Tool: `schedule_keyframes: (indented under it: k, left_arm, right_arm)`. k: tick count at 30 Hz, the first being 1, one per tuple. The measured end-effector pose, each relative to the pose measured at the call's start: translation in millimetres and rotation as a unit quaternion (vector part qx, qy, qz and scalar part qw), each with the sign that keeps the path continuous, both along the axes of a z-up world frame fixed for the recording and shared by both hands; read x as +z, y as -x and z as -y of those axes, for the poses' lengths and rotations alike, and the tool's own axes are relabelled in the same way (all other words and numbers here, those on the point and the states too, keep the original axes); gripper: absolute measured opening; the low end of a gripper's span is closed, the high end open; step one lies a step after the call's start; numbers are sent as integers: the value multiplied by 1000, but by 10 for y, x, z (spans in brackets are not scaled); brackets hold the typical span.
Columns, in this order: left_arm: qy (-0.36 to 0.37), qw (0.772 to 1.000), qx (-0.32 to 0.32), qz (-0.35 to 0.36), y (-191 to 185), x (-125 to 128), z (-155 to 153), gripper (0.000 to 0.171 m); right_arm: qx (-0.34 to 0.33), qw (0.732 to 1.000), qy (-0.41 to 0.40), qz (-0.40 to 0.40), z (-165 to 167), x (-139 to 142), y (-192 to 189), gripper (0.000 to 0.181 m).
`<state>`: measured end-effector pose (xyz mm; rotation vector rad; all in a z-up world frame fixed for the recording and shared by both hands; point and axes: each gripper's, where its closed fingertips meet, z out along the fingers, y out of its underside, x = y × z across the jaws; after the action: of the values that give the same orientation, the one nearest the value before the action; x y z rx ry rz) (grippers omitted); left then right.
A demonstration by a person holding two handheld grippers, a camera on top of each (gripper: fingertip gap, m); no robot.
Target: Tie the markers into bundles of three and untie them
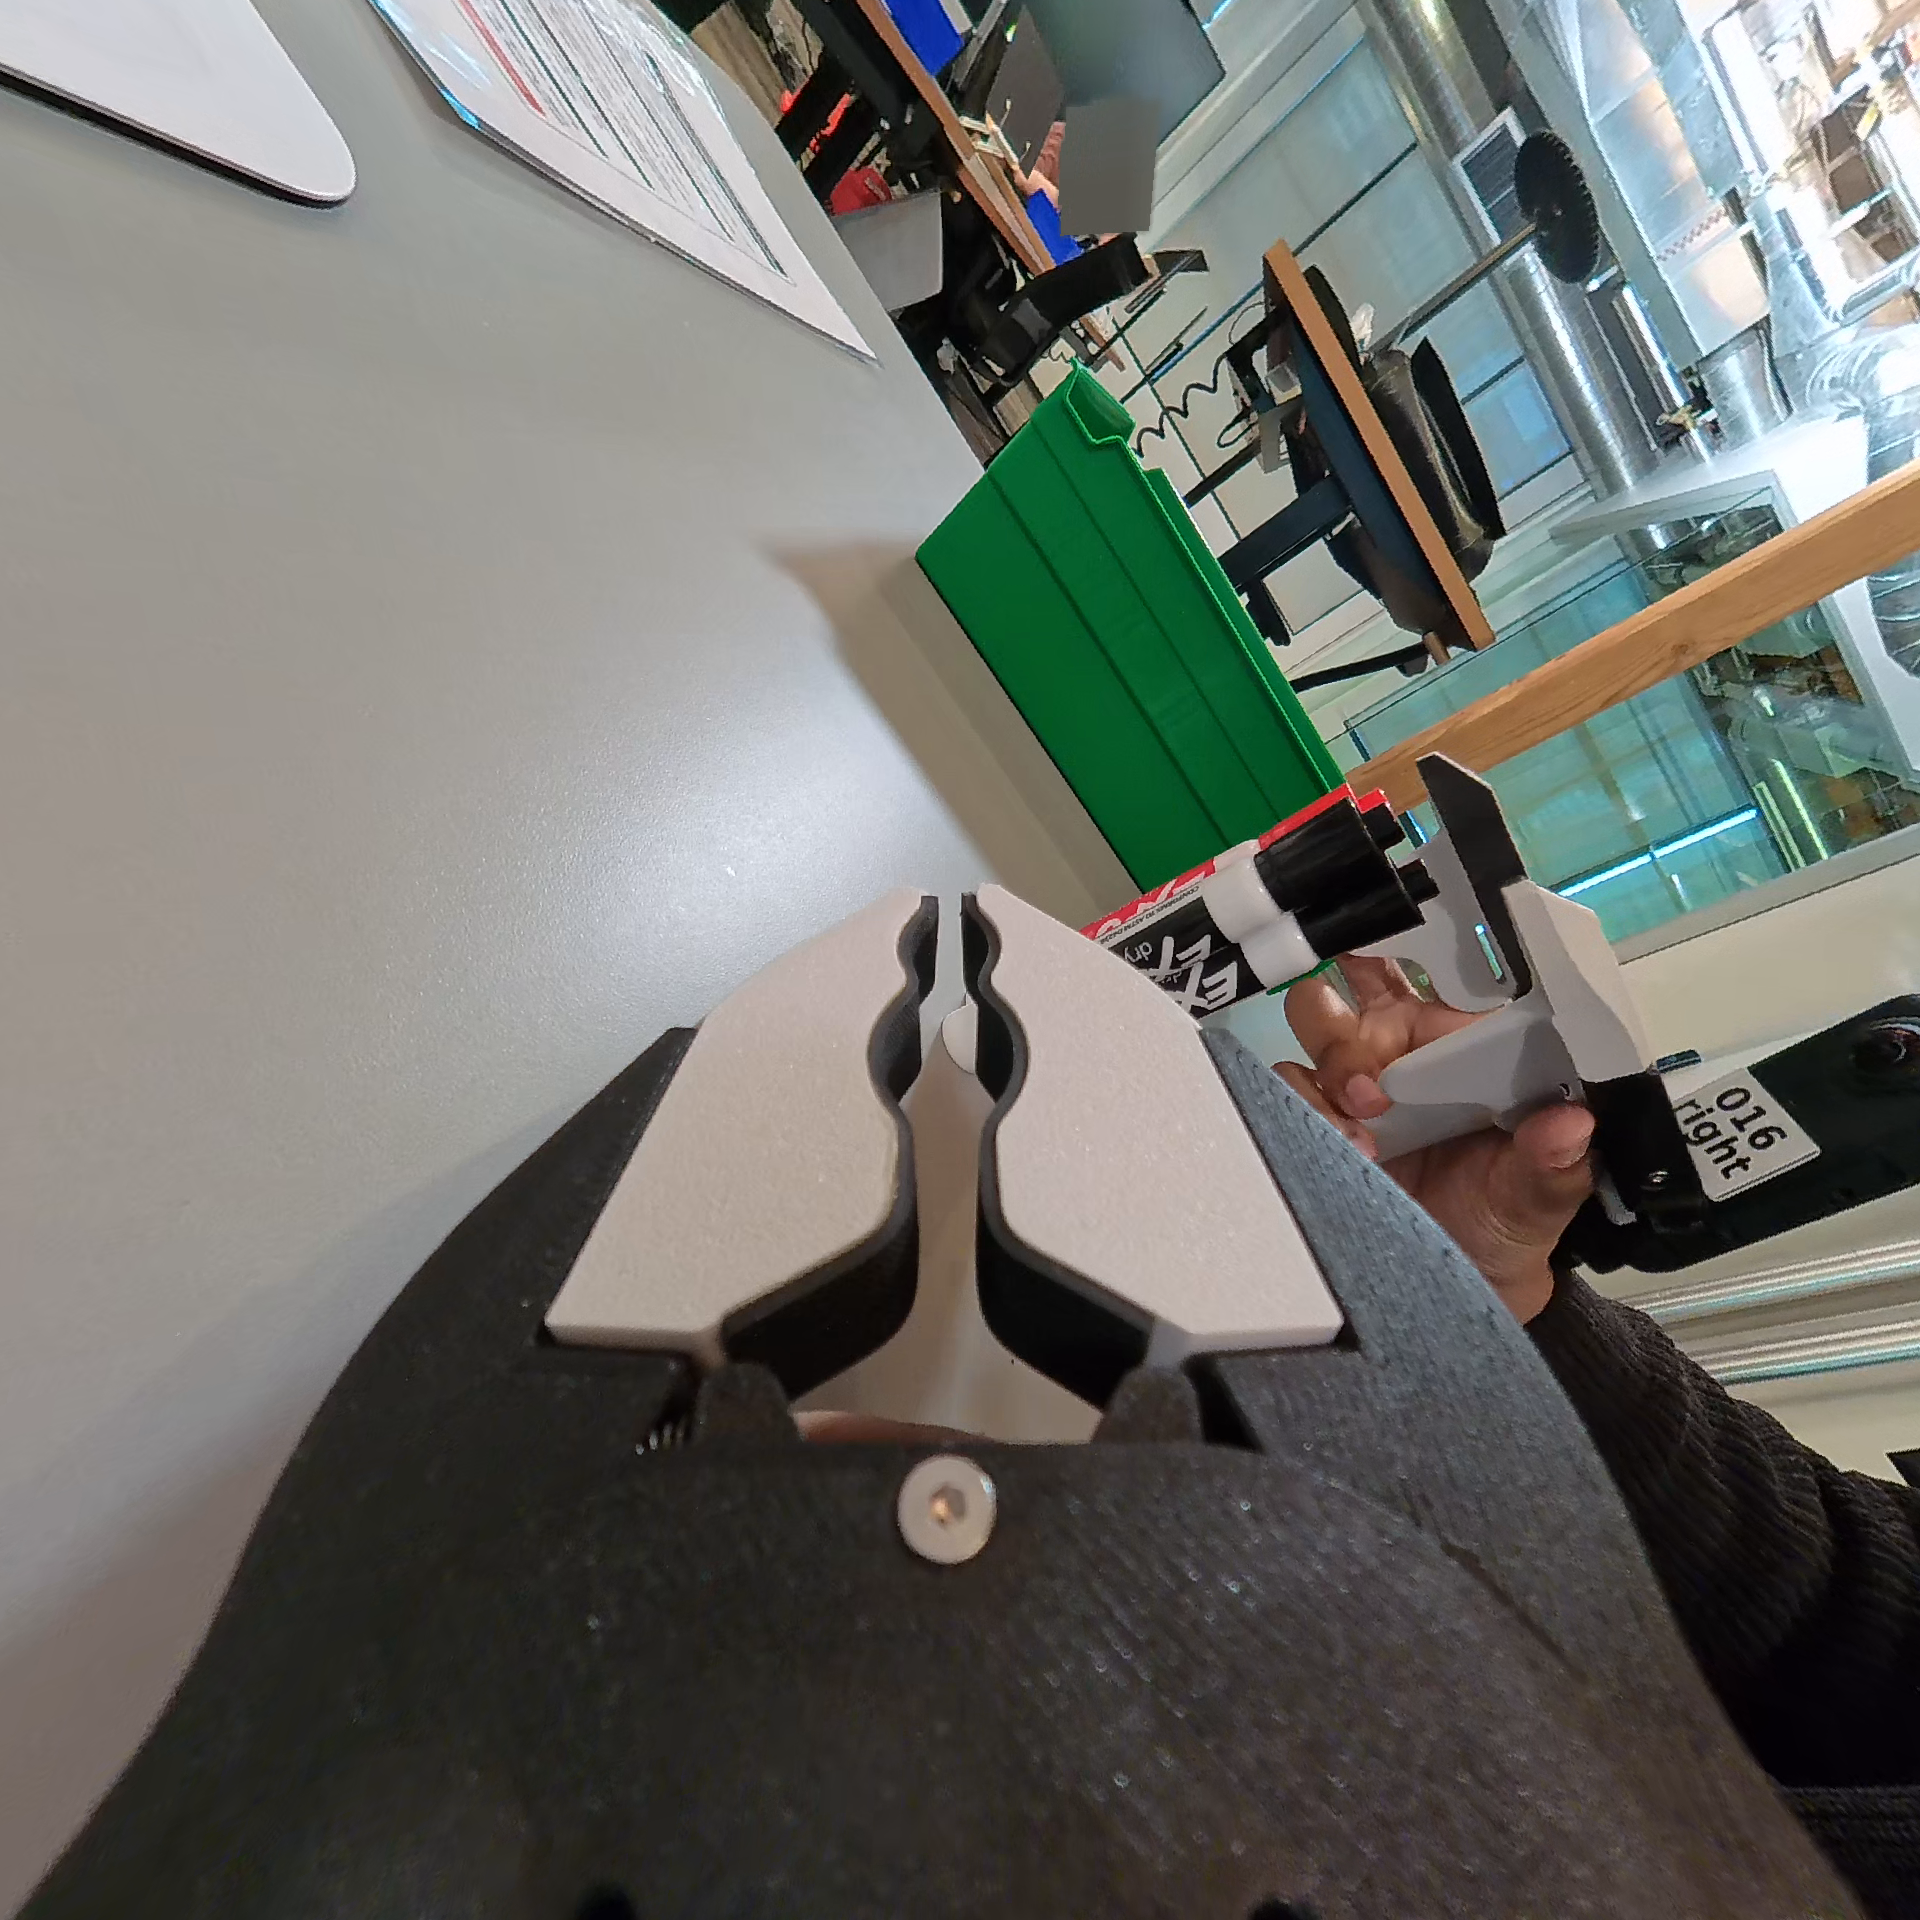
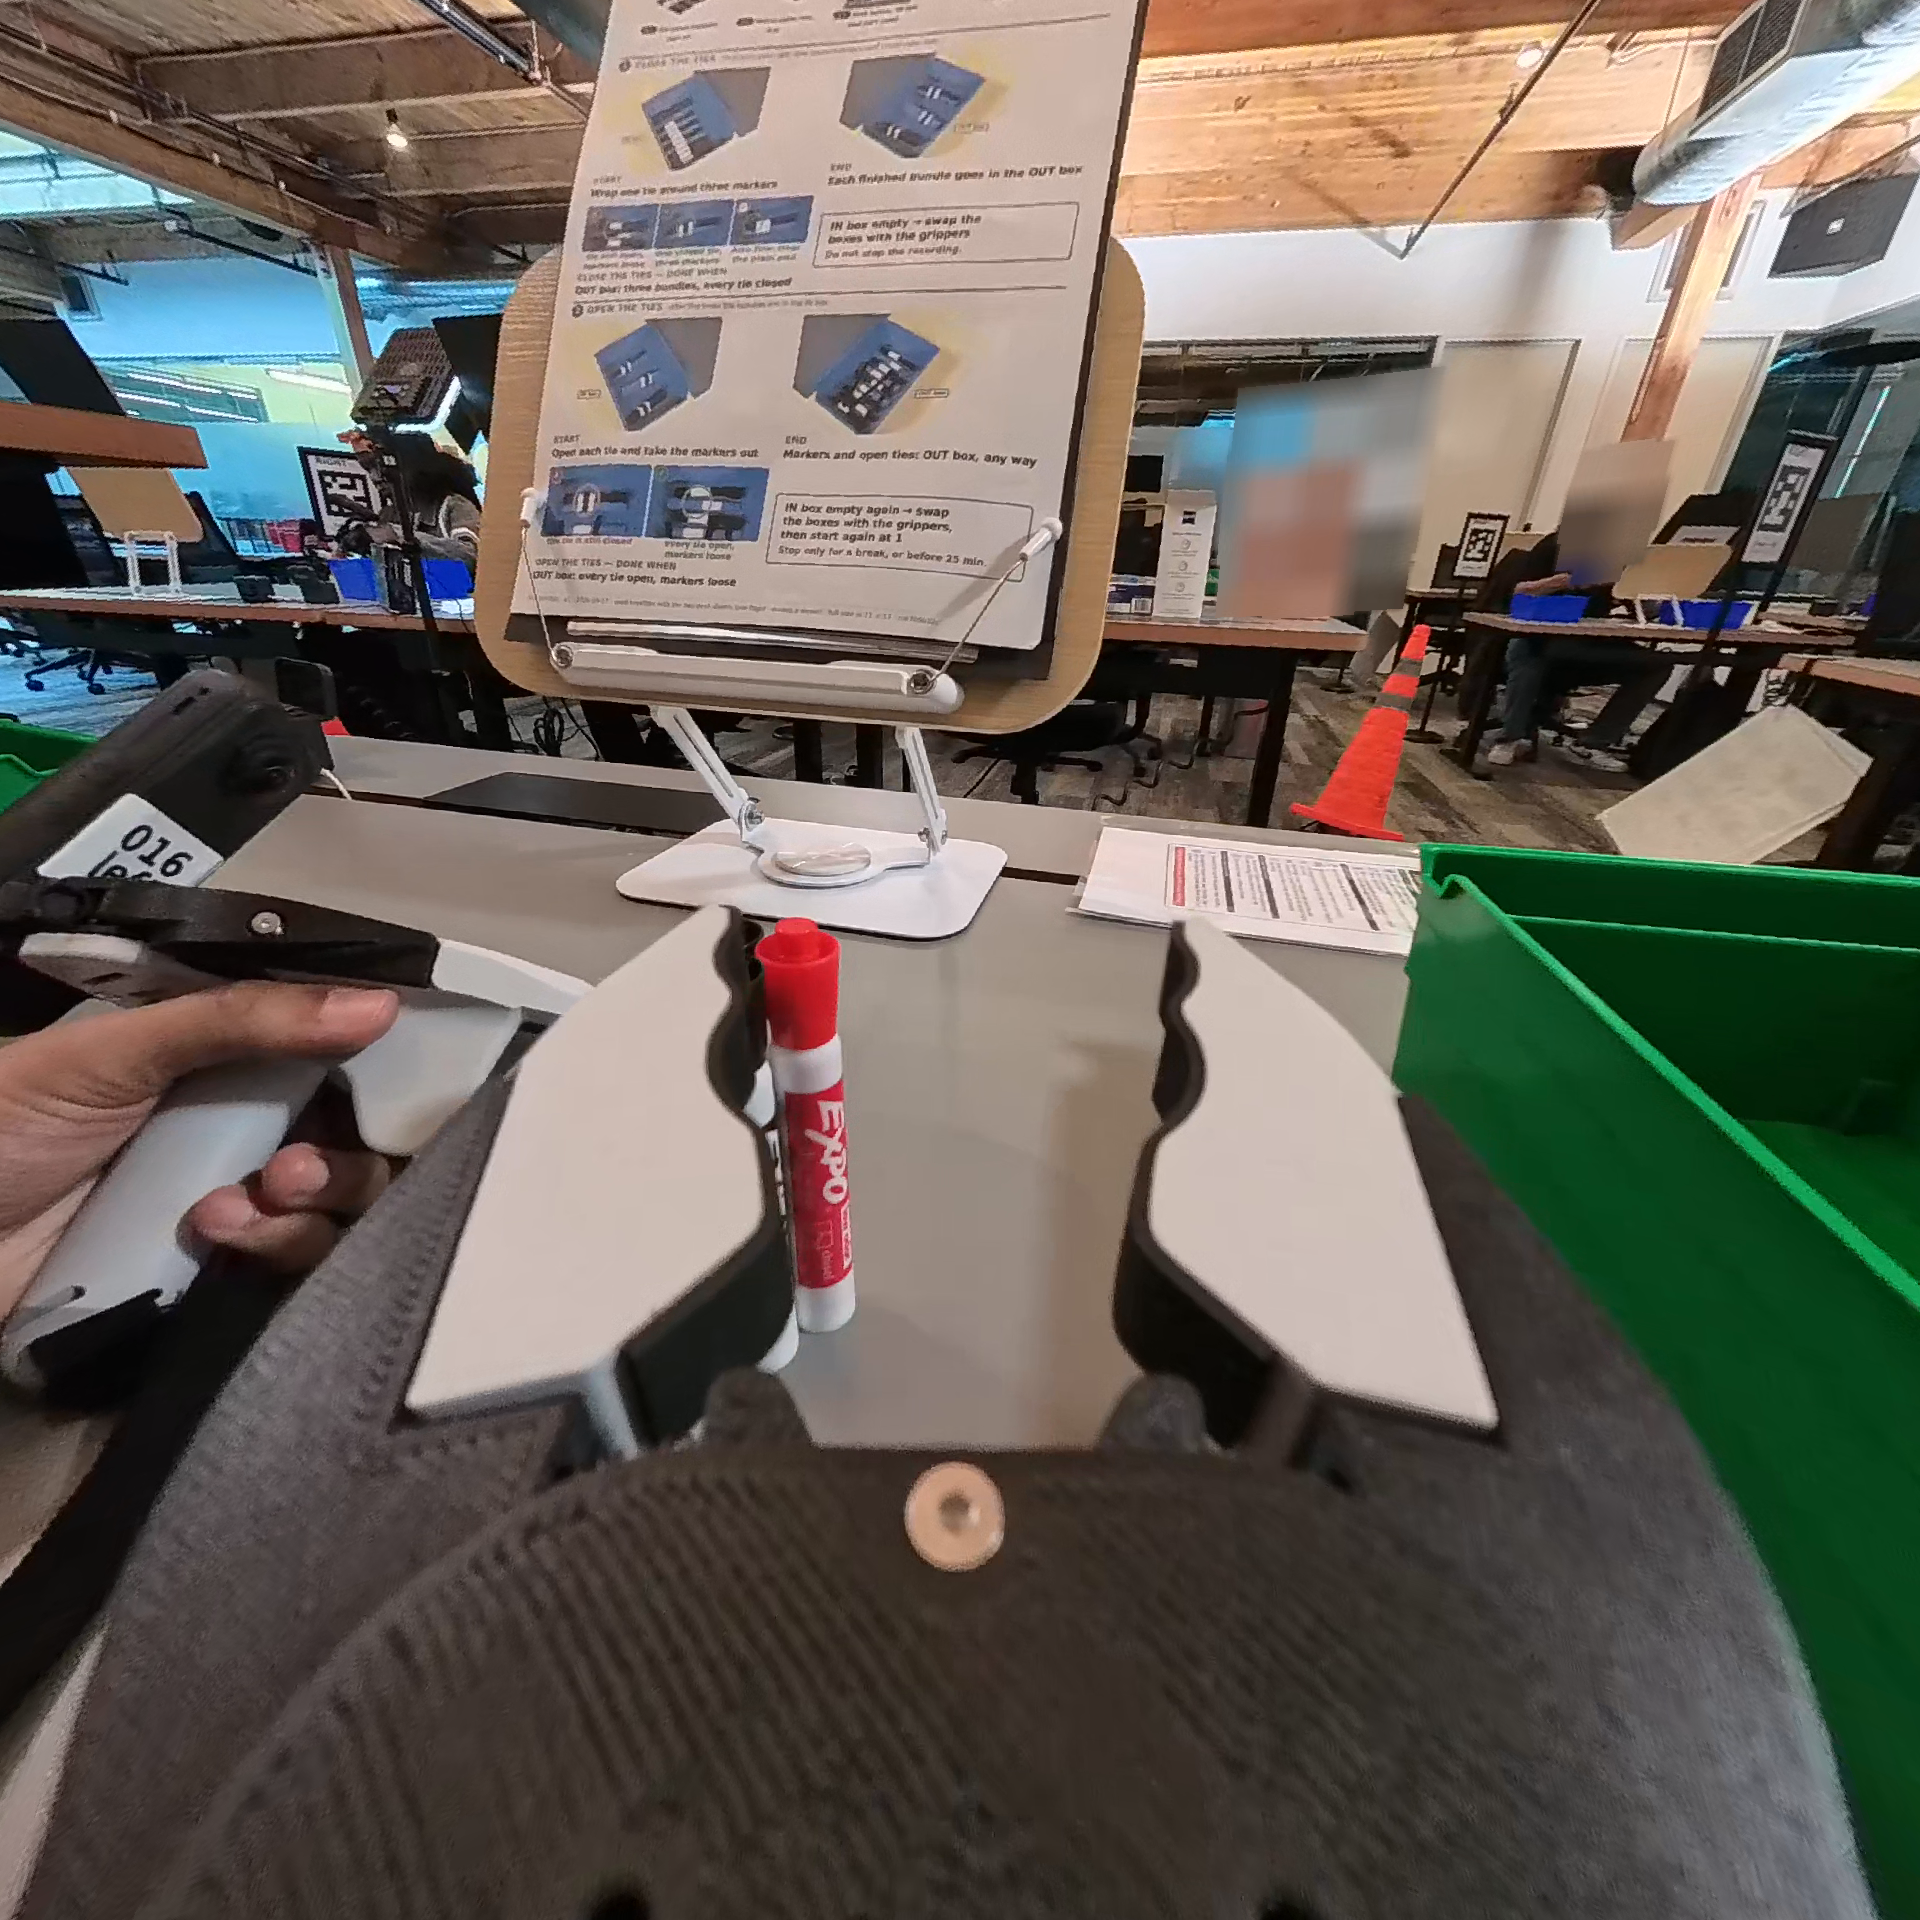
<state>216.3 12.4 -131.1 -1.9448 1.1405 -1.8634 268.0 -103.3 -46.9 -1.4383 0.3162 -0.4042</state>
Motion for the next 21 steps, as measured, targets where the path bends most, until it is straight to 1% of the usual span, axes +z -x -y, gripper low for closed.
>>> schedule_keyframes:
  k: [8, 15, 21]
  left_arm:
    - [1, 1000, 0, 0, -1, -1, -1, 6]
    - [1, 1000, 1, 0, -1, 0, -5, 6]
    - [4, 1000, 6, 5, 5, 10, -20, 6]
  right_arm:
    - [-18, 1000, 10, -2, -26, -55, 10, 80]
    - [-32, 998, 30, -50, -122, -179, 144, 90]
    - [-47, 993, 78, -78, -295, -395, 276, 95]
